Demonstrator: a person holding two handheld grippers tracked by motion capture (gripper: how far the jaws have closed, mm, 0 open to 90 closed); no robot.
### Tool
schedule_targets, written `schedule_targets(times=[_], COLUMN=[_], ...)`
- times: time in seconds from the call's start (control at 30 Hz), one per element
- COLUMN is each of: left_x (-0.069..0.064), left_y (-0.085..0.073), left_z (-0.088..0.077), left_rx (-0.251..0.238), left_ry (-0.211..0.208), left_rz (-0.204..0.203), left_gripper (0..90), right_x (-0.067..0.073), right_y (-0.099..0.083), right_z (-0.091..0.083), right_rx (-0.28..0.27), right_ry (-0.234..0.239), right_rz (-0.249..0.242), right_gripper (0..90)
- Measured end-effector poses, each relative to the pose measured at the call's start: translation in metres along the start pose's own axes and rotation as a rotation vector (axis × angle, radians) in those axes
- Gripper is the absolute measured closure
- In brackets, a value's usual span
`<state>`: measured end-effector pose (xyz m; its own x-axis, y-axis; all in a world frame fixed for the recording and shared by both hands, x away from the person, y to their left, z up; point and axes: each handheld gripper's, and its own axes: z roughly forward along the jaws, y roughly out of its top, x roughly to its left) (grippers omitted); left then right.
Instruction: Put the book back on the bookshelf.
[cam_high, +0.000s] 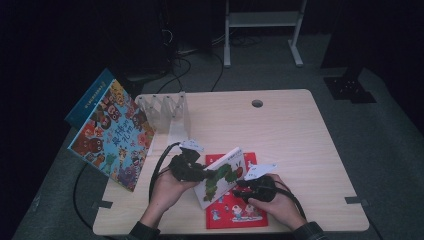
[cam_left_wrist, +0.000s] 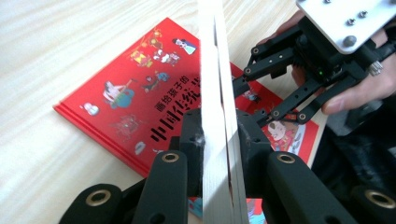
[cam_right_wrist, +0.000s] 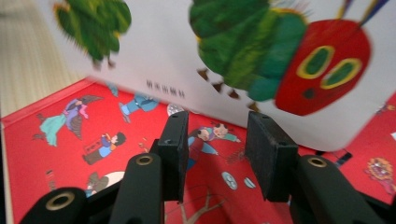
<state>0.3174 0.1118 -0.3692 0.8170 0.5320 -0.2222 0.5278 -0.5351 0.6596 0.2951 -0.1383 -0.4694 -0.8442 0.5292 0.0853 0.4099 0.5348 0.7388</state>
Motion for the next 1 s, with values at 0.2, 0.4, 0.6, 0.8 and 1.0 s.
schedule_targets(times=[0.2, 0.4, 0.6, 0.8, 1.0], left_x=[-0.004, -0.008, -0.008, -0.008, -0.006], left_y=[-0.001, -0.005, -0.008, -0.008, -0.008], left_z=[0.001, 0.004, 0.008, 0.008, 0.007], left_rx=[-0.007, 0.011, 0.04, 0.04, 0.032], left_ry=[0.01, -0.001, 0.016, 0.027, 0.027], left_rz=[0.022, 0.041, 0.045, 0.033, 0.032], left_gripper=[75.4, 72.1, 72.5, 75.4, 75.6], right_x=[-0.001, -0.009, -0.023, -0.045, -0.065], right_y=[-0.002, -0.006, -0.013, -0.022, -0.033], right_z=[-0.004, -0.019, -0.034, -0.047, -0.047], right_rx=[0.008, -0.022, -0.041, -0.073, -0.066], right_ry=[-0.023, -0.05, -0.088, -0.147, -0.204], right_rz=[-0.013, 0.005, 0.038, 0.081, 0.116], right_gripper=[56.4, 54.8, 53.2, 47.4, 37.7])
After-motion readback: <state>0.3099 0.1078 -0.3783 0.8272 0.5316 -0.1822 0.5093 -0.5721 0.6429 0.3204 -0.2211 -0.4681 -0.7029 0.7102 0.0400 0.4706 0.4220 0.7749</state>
